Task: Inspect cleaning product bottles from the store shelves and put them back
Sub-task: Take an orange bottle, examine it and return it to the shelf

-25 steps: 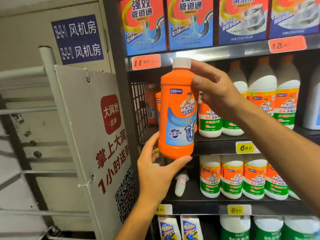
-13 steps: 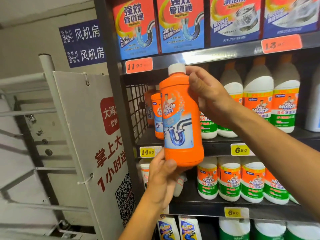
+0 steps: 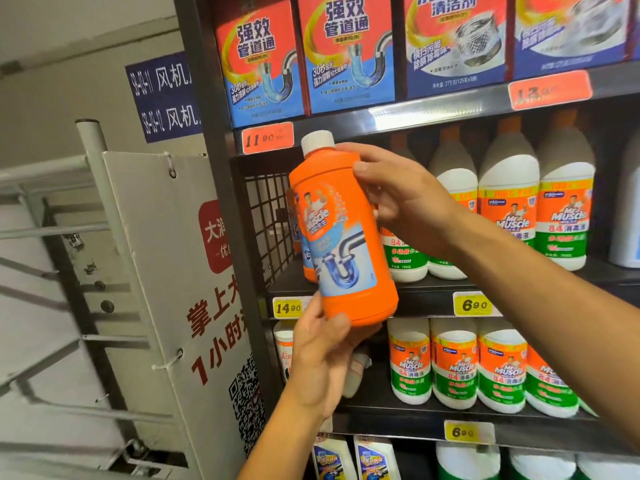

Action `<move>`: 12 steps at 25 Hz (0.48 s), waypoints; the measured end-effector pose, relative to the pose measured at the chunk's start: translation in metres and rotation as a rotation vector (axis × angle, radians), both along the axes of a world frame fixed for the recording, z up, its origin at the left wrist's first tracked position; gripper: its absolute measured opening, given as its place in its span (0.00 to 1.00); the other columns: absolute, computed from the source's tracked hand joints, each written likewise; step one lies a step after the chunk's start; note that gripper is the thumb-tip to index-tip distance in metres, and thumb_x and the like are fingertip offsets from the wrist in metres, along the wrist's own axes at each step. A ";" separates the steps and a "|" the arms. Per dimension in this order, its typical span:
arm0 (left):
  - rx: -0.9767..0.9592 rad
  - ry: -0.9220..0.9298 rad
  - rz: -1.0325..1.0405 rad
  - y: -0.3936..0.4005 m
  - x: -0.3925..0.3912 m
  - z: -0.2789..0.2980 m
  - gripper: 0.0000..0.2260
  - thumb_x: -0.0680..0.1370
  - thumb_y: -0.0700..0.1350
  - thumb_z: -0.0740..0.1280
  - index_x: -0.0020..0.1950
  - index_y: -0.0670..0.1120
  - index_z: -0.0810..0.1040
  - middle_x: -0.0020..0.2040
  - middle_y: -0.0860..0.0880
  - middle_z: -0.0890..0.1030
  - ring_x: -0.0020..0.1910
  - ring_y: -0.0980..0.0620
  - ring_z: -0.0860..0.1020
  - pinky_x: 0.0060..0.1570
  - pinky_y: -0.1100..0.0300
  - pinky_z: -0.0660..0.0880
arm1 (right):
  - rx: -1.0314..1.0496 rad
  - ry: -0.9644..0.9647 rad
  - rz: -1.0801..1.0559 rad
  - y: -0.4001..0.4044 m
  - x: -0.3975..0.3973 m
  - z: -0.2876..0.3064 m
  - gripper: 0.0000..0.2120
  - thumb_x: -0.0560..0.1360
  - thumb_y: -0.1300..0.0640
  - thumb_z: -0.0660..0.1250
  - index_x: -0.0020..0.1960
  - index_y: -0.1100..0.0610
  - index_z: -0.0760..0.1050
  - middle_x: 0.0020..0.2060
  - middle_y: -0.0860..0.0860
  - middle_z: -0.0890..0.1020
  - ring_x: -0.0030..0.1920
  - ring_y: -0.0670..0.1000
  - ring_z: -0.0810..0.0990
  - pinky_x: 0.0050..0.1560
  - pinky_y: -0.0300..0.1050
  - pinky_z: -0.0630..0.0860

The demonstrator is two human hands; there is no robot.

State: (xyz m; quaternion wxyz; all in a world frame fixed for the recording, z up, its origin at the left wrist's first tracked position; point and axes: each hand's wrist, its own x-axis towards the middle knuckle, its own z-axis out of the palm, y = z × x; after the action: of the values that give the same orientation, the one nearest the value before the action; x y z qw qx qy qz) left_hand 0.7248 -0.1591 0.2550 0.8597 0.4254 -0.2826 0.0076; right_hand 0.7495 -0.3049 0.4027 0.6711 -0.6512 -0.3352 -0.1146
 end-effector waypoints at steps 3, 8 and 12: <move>0.165 -0.068 0.340 -0.007 -0.006 0.008 0.36 0.57 0.51 0.83 0.63 0.49 0.76 0.55 0.50 0.85 0.55 0.50 0.83 0.48 0.62 0.80 | 0.118 0.055 -0.014 -0.004 0.002 0.002 0.17 0.81 0.56 0.57 0.68 0.58 0.74 0.55 0.58 0.79 0.55 0.56 0.76 0.62 0.58 0.70; 0.175 -0.137 0.570 -0.019 -0.015 0.010 0.29 0.60 0.42 0.81 0.58 0.51 0.78 0.51 0.55 0.85 0.47 0.58 0.84 0.41 0.68 0.78 | 0.179 0.086 0.011 -0.012 0.003 0.000 0.20 0.82 0.56 0.52 0.70 0.59 0.73 0.52 0.54 0.80 0.52 0.51 0.77 0.53 0.48 0.77; 0.184 -0.161 0.598 -0.021 -0.018 0.011 0.30 0.60 0.42 0.80 0.60 0.49 0.77 0.54 0.49 0.83 0.48 0.58 0.84 0.41 0.68 0.79 | 0.231 0.099 0.016 -0.016 0.002 -0.001 0.20 0.81 0.56 0.53 0.70 0.60 0.73 0.54 0.57 0.78 0.53 0.53 0.77 0.54 0.49 0.78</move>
State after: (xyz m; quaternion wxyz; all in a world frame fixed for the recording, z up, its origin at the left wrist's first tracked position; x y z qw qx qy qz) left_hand 0.7064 -0.1803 0.2658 0.7522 0.5637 -0.2115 0.2679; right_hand 0.7515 -0.3209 0.4019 0.7582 -0.5718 -0.2914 -0.1151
